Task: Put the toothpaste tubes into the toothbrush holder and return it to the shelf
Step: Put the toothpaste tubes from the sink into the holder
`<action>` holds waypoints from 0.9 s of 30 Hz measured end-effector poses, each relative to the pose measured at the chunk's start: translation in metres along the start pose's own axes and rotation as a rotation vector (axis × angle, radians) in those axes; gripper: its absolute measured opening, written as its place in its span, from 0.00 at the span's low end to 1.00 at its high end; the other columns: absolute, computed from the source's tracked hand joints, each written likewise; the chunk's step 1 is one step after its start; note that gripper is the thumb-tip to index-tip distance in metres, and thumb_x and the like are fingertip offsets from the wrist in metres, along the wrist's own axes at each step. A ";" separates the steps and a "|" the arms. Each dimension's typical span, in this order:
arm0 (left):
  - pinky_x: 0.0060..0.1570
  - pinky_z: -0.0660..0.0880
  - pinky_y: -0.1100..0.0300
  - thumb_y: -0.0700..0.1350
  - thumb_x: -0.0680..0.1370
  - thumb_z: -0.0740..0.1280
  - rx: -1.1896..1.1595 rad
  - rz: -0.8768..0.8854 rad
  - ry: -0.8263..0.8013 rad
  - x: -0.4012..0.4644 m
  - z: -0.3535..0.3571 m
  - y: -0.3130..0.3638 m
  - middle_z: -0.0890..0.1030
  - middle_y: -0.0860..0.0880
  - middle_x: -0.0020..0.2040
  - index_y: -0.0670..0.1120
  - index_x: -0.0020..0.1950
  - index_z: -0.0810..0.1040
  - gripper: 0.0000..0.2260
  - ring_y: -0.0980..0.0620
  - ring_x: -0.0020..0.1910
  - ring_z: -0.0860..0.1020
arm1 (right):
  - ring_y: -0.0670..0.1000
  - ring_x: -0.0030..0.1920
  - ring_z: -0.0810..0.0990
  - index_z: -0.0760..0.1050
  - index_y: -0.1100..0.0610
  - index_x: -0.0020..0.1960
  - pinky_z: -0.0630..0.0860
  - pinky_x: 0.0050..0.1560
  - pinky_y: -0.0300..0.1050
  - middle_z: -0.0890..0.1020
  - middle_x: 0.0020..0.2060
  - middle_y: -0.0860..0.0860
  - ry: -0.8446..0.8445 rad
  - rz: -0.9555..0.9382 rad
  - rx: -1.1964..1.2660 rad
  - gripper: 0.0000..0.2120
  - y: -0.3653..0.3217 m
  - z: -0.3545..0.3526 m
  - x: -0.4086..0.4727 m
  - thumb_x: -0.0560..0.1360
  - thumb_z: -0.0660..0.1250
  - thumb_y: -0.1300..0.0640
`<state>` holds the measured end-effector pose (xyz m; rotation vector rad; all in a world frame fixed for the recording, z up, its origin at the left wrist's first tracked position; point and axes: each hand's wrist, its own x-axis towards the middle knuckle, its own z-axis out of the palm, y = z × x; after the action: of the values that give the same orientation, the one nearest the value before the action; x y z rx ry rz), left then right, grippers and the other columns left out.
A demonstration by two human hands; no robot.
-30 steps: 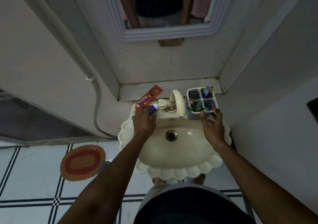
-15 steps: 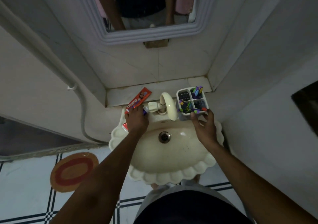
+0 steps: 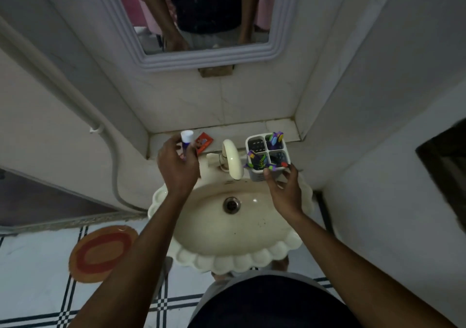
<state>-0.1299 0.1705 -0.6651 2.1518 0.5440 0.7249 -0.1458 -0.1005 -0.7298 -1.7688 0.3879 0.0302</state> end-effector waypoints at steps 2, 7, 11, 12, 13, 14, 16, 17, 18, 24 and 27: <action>0.55 0.77 0.56 0.51 0.82 0.72 -0.118 0.012 0.028 0.006 -0.009 0.033 0.84 0.55 0.57 0.49 0.64 0.82 0.12 0.54 0.56 0.82 | 0.53 0.65 0.85 0.69 0.50 0.79 0.83 0.66 0.50 0.83 0.67 0.47 -0.001 -0.005 -0.004 0.36 -0.001 -0.002 0.000 0.77 0.79 0.40; 0.52 0.77 0.67 0.51 0.83 0.72 -0.315 0.059 -0.055 0.016 -0.005 0.105 0.85 0.54 0.60 0.48 0.66 0.81 0.13 0.58 0.58 0.83 | 0.53 0.65 0.85 0.69 0.51 0.79 0.83 0.63 0.47 0.82 0.67 0.48 -0.037 -0.006 0.000 0.36 -0.002 -0.009 0.003 0.77 0.79 0.41; 0.51 0.78 0.67 0.48 0.82 0.73 -0.385 0.086 -0.179 0.014 0.019 0.135 0.85 0.51 0.61 0.47 0.67 0.81 0.14 0.57 0.57 0.84 | 0.53 0.66 0.84 0.69 0.51 0.79 0.83 0.65 0.51 0.81 0.66 0.45 -0.067 -0.009 -0.002 0.36 -0.002 -0.014 0.005 0.77 0.78 0.40; 0.53 0.80 0.66 0.49 0.83 0.73 -0.377 0.107 -0.207 0.014 0.027 0.139 0.85 0.51 0.62 0.47 0.68 0.80 0.15 0.57 0.58 0.84 | 0.52 0.66 0.84 0.69 0.50 0.79 0.83 0.66 0.52 0.81 0.66 0.45 -0.071 -0.014 0.002 0.37 -0.002 -0.015 0.006 0.77 0.78 0.39; 0.56 0.81 0.63 0.49 0.83 0.72 -0.378 0.116 -0.234 0.014 0.033 0.143 0.84 0.51 0.63 0.48 0.69 0.80 0.15 0.57 0.59 0.84 | 0.50 0.66 0.83 0.69 0.51 0.79 0.84 0.66 0.52 0.81 0.66 0.45 -0.078 -0.024 0.013 0.37 -0.003 -0.015 0.007 0.77 0.78 0.40; 0.58 0.82 0.60 0.50 0.83 0.71 -0.386 0.115 -0.265 0.015 0.038 0.146 0.84 0.52 0.64 0.48 0.70 0.80 0.16 0.57 0.61 0.83 | 0.48 0.66 0.82 0.69 0.52 0.79 0.83 0.66 0.51 0.81 0.66 0.45 -0.086 -0.032 0.022 0.36 -0.004 -0.016 0.007 0.78 0.78 0.42; 0.60 0.82 0.53 0.52 0.85 0.70 -0.403 0.107 -0.337 0.014 0.052 0.156 0.83 0.51 0.65 0.49 0.70 0.78 0.15 0.54 0.62 0.84 | 0.46 0.65 0.81 0.69 0.53 0.80 0.83 0.66 0.48 0.80 0.66 0.45 -0.094 -0.041 0.031 0.36 -0.005 -0.022 0.011 0.78 0.78 0.44; 0.59 0.83 0.51 0.52 0.86 0.68 -0.409 0.081 -0.376 0.015 0.056 0.158 0.82 0.50 0.65 0.50 0.70 0.77 0.15 0.52 0.60 0.84 | 0.45 0.65 0.81 0.69 0.53 0.80 0.83 0.65 0.47 0.80 0.66 0.45 -0.103 -0.046 0.027 0.36 -0.006 -0.021 0.011 0.78 0.78 0.44; 0.55 0.85 0.50 0.53 0.87 0.66 -0.420 0.038 -0.425 0.016 0.060 0.161 0.82 0.49 0.64 0.50 0.70 0.76 0.14 0.50 0.57 0.85 | 0.45 0.64 0.81 0.69 0.53 0.80 0.83 0.64 0.45 0.80 0.66 0.44 -0.110 -0.047 0.023 0.36 -0.007 -0.022 0.012 0.78 0.78 0.43; 0.36 0.80 0.58 0.55 0.88 0.63 -0.053 -0.185 -0.769 0.039 0.077 0.159 0.85 0.38 0.59 0.41 0.70 0.77 0.19 0.50 0.41 0.84 | 0.40 0.60 0.82 0.70 0.51 0.78 0.80 0.57 0.34 0.80 0.62 0.40 -0.125 -0.044 0.019 0.34 -0.010 -0.027 0.013 0.78 0.78 0.42; 0.50 0.86 0.51 0.58 0.84 0.70 0.231 -0.046 -0.943 0.053 0.083 0.153 0.89 0.40 0.53 0.42 0.62 0.84 0.19 0.42 0.46 0.87 | 0.38 0.58 0.82 0.70 0.49 0.78 0.78 0.53 0.28 0.80 0.60 0.37 -0.134 -0.029 0.025 0.34 -0.010 -0.030 0.014 0.78 0.78 0.40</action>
<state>-0.0145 0.0646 -0.5720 2.3700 0.1608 -0.4245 -0.1354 -0.1312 -0.7165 -1.7369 0.2648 0.1219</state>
